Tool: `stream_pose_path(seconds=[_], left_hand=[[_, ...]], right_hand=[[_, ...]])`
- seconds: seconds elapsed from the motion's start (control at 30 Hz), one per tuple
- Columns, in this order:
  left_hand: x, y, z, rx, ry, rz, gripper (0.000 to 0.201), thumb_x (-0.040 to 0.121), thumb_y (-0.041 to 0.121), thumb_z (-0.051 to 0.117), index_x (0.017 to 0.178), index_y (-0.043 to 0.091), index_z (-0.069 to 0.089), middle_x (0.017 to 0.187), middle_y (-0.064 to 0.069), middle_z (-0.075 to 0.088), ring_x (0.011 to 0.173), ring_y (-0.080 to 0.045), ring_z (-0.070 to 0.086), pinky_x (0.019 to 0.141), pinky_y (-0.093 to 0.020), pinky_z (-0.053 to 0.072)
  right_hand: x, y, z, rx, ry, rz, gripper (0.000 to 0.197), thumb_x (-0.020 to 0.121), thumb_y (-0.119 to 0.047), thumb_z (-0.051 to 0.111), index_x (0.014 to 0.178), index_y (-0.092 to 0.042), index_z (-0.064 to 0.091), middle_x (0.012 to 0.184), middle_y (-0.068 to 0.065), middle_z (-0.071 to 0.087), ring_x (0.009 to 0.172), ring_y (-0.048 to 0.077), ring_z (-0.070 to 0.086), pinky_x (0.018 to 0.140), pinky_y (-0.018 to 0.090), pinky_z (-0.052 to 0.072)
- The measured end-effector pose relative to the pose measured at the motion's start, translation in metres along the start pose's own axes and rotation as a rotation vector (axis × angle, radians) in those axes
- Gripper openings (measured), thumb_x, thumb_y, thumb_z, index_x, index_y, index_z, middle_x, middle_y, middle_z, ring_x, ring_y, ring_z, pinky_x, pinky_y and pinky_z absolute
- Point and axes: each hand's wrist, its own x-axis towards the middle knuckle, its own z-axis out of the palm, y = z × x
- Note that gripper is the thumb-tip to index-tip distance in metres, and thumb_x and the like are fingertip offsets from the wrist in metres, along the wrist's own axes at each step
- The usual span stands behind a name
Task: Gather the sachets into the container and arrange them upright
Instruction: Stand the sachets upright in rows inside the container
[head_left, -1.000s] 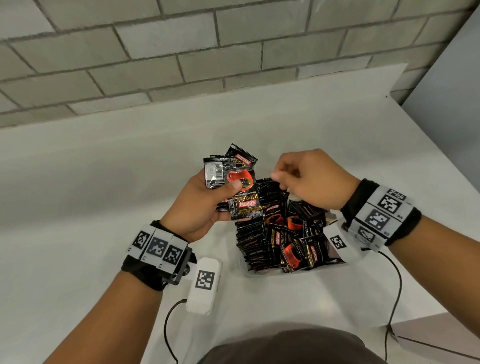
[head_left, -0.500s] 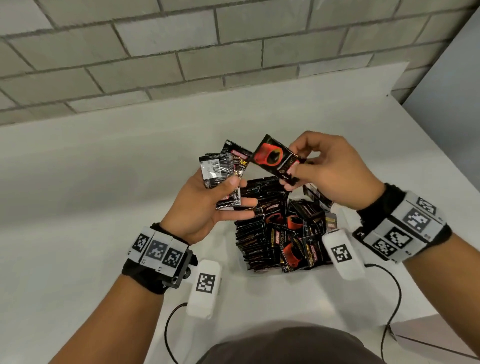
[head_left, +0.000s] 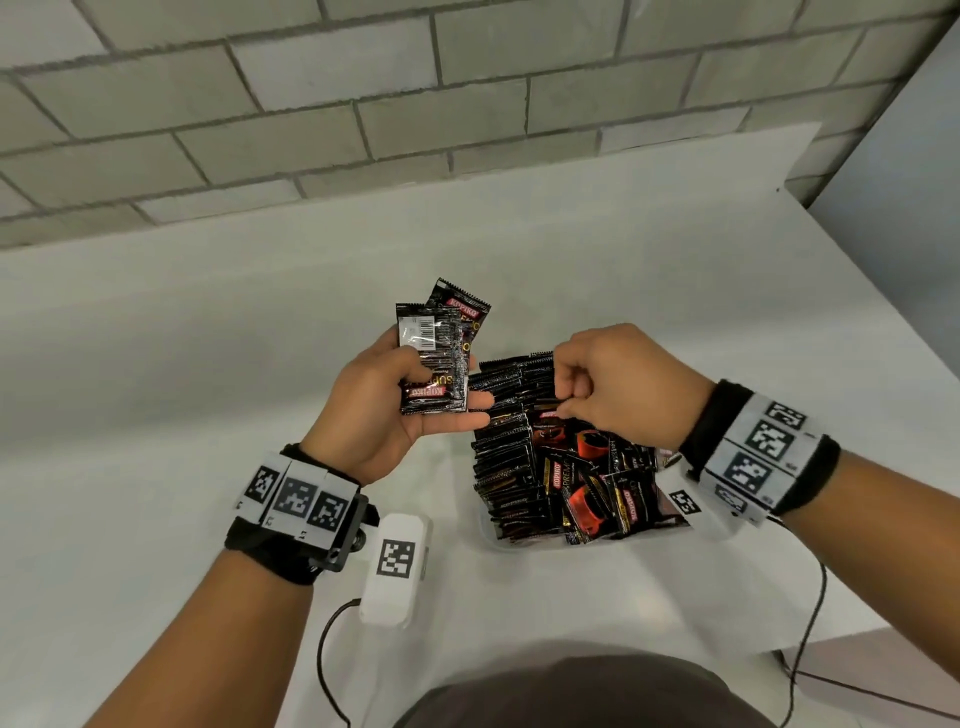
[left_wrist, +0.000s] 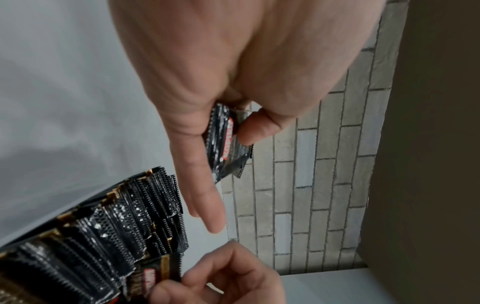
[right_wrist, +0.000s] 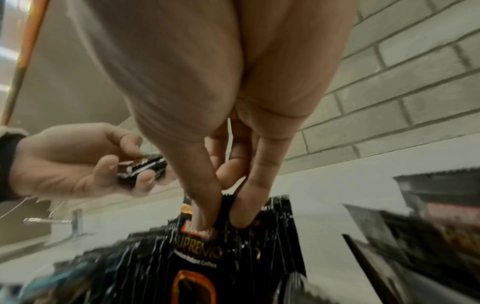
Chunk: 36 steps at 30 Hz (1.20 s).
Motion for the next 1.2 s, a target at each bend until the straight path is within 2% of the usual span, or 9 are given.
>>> stream_pose_path(seconds=[0.27, 0.47, 0.6, 0.67, 0.73, 0.8, 0.97, 1.13, 1.2], left_hand=[[0.0, -0.003, 0.001, 0.045, -0.02, 0.001, 0.038, 0.099, -0.011, 0.041, 0.131, 0.004, 0.054, 0.11, -0.023, 0.071, 0.096, -0.052, 0.071, 0.073, -0.054, 0.063], [0.002, -0.004, 0.004, 0.089, -0.048, 0.014, 0.039, 0.098, -0.011, 0.048, 0.134, 0.006, 0.052, 0.116, -0.026, 0.071, 0.095, -0.05, 0.072, 0.073, -0.05, 0.063], [0.001, -0.005, 0.008, 0.099, -0.08, 0.005, 0.045, 0.097, -0.011, 0.053, 0.138, 0.006, 0.049, 0.122, -0.025, 0.07, 0.098, -0.051, 0.071, 0.075, -0.049, 0.063], [0.0, -0.005, 0.012, 0.107, -0.102, 0.008, 0.048, 0.094, -0.012, 0.057, 0.138, 0.006, 0.049, 0.125, -0.024, 0.069, 0.101, -0.049, 0.071, 0.076, -0.048, 0.063], [-0.001, -0.005, 0.017, 0.109, -0.12, 0.018, 0.051, 0.092, -0.011, 0.061, 0.138, 0.008, 0.05, 0.127, -0.022, 0.069, 0.105, -0.044, 0.071, 0.077, -0.048, 0.063], [-0.001, -0.005, 0.023, 0.11, -0.14, 0.023, 0.055, 0.087, -0.009, 0.065, 0.137, 0.01, 0.051, 0.127, -0.017, 0.07, 0.107, -0.037, 0.072, 0.077, -0.047, 0.063], [-0.002, -0.005, 0.028, 0.054, -0.123, 0.006, 0.043, 0.094, 0.007, 0.061, 0.137, 0.008, 0.053, 0.127, -0.016, 0.07, 0.107, -0.036, 0.072, 0.078, -0.05, 0.063], [-0.001, -0.007, 0.024, 0.016, -0.089, 0.009, 0.035, 0.103, 0.005, 0.051, 0.138, 0.006, 0.052, 0.124, -0.018, 0.071, 0.098, -0.04, 0.074, 0.08, -0.049, 0.063], [-0.003, -0.007, 0.027, -0.012, -0.12, 0.005, 0.036, 0.102, 0.005, 0.052, 0.138, 0.007, 0.053, 0.126, -0.017, 0.07, 0.106, -0.039, 0.072, 0.084, -0.051, 0.062]], right_hand=[[0.008, -0.005, 0.007, -0.063, -0.102, -0.016, 0.011, 0.084, -0.019, 0.08, 0.091, -0.025, 0.075, 0.081, -0.01, 0.07, 0.07, 0.001, 0.063, 0.067, 0.016, 0.047], [0.005, -0.003, 0.006, -0.04, -0.097, -0.037, 0.02, 0.084, -0.021, 0.079, 0.102, -0.023, 0.073, 0.091, -0.008, 0.062, 0.074, 0.004, 0.057, 0.077, 0.032, 0.055], [0.002, -0.006, -0.01, 0.184, 0.084, 0.028, 0.016, 0.089, -0.017, 0.07, 0.102, -0.027, 0.071, 0.082, -0.006, 0.069, 0.07, 0.013, 0.064, 0.075, 0.033, 0.055], [0.002, -0.011, -0.019, 0.392, 0.185, 0.069, 0.019, 0.086, -0.018, 0.071, 0.102, -0.029, 0.069, 0.083, -0.002, 0.071, 0.073, 0.022, 0.067, 0.077, 0.041, 0.058], [0.001, -0.019, -0.024, 0.519, 0.215, 0.059, 0.027, 0.08, -0.033, 0.078, 0.104, -0.031, 0.067, 0.086, -0.001, 0.072, 0.075, 0.024, 0.07, 0.077, 0.047, 0.06], [-0.001, -0.025, -0.024, 0.548, 0.227, 0.045, 0.041, 0.072, -0.046, 0.084, 0.106, -0.031, 0.066, 0.087, -0.001, 0.073, 0.073, 0.022, 0.071, 0.075, 0.046, 0.061], [-0.004, -0.023, -0.024, 0.5, 0.243, 0.073, 0.023, 0.082, -0.02, 0.082, 0.103, -0.022, 0.072, 0.088, -0.003, 0.077, 0.069, 0.018, 0.072, 0.067, 0.037, 0.06], [-0.008, -0.019, -0.033, 0.55, 0.303, 0.073, 0.01, 0.09, -0.013, 0.075, 0.098, -0.016, 0.071, 0.081, 0.0, 0.077, 0.063, 0.021, 0.072, 0.06, 0.03, 0.059], [-0.009, -0.02, -0.035, 0.563, 0.299, 0.072, 0.009, 0.092, -0.013, 0.072, 0.1, -0.015, 0.068, 0.081, 0.001, 0.077, 0.063, 0.022, 0.072, 0.06, 0.029, 0.059]])
